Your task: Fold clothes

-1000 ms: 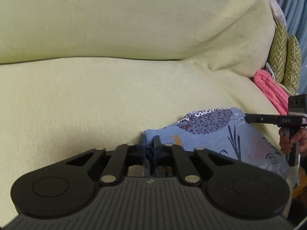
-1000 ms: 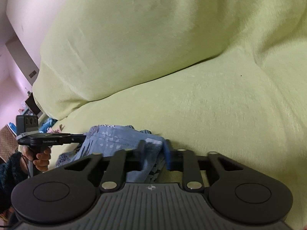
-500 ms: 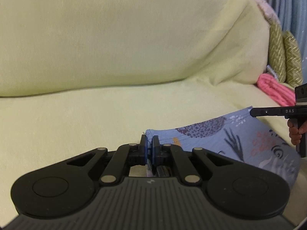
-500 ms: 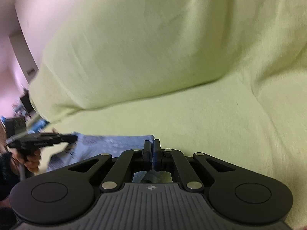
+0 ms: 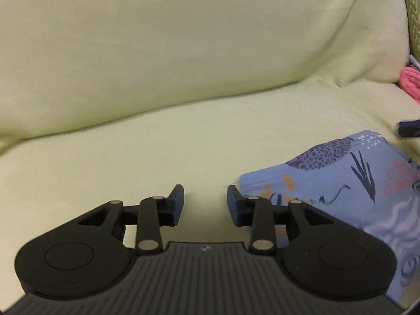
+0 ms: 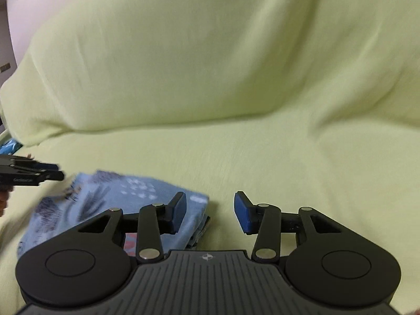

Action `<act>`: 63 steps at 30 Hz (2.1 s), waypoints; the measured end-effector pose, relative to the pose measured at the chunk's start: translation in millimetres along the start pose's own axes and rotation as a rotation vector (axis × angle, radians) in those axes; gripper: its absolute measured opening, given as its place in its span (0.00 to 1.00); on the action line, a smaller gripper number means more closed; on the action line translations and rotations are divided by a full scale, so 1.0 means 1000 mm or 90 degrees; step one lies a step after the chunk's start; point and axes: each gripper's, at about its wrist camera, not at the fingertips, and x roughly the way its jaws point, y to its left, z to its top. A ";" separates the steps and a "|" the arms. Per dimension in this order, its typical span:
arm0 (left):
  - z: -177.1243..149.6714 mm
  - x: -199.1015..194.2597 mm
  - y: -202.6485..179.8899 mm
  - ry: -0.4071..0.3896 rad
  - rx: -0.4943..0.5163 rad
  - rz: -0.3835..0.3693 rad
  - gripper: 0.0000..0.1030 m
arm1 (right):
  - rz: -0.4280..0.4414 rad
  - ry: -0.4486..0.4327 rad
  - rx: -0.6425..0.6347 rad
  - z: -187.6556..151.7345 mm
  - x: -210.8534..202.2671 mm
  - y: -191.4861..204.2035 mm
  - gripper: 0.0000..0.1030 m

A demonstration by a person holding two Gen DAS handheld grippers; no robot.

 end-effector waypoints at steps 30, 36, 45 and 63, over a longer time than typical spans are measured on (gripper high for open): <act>-0.158 -0.069 -0.164 -0.111 0.784 0.091 0.08 | -0.196 -0.012 -0.899 -0.192 -0.059 0.161 0.13; -0.164 -0.067 -0.141 -0.123 0.820 0.043 0.04 | -0.166 0.010 -0.911 -0.178 -0.064 0.142 0.01; -0.160 -0.071 -0.146 -0.102 0.781 0.038 0.06 | -0.137 0.060 -0.903 -0.190 -0.062 0.143 0.10; -0.088 -0.176 -0.159 0.140 -0.047 0.045 0.49 | -0.073 0.030 0.168 -0.102 -0.179 0.127 0.60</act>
